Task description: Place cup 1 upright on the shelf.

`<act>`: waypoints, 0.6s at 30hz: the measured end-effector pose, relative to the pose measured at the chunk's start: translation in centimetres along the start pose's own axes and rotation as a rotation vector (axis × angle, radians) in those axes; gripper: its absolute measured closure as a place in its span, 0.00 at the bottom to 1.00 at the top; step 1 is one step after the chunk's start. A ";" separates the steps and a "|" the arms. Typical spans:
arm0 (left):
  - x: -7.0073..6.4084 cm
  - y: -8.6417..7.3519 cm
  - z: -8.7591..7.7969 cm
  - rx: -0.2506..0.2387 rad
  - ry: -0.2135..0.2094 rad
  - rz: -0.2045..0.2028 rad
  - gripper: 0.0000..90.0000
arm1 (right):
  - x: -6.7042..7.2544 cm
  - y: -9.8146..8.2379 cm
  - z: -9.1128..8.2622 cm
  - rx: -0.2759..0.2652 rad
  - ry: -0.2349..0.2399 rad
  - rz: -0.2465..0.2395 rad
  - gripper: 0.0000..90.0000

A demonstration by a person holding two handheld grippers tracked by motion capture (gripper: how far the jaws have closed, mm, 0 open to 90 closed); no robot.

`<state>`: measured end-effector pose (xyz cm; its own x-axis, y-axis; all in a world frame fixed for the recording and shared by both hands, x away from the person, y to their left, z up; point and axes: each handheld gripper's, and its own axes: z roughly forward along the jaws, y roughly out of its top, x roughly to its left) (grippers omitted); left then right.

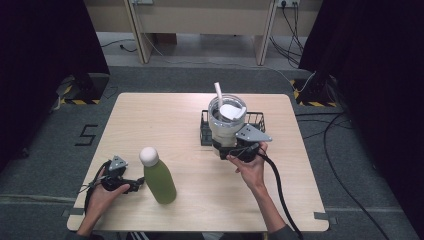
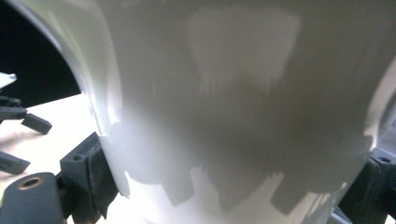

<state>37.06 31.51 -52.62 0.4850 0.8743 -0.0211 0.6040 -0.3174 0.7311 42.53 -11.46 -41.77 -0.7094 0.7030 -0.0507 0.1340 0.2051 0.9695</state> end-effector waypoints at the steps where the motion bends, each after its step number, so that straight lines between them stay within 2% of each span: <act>1: 0.0 0.0 0.0 0.000 0.000 0.000 0.02 | -0.2 0.1 -0.1 0.000 -0.005 0.006 0.12; 6: 0.0 0.0 0.0 0.000 0.000 0.000 0.02 | -1.3 0.5 -0.6 0.009 -0.032 0.016 0.12; 13: 0.0 0.0 0.0 0.000 0.000 -0.001 0.02 | -2.6 1.5 -0.9 0.020 -0.068 0.005 0.12; 18: 0.0 0.0 0.0 0.000 0.001 -0.001 0.02 | -3.4 2.2 -1.1 0.022 -0.077 0.006 0.12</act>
<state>37.06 31.51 -52.62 0.4843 0.8746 -0.0211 0.6040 -0.3168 0.7313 44.53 -14.16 -39.23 -0.6533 0.7544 -0.0643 0.1535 0.2151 0.9645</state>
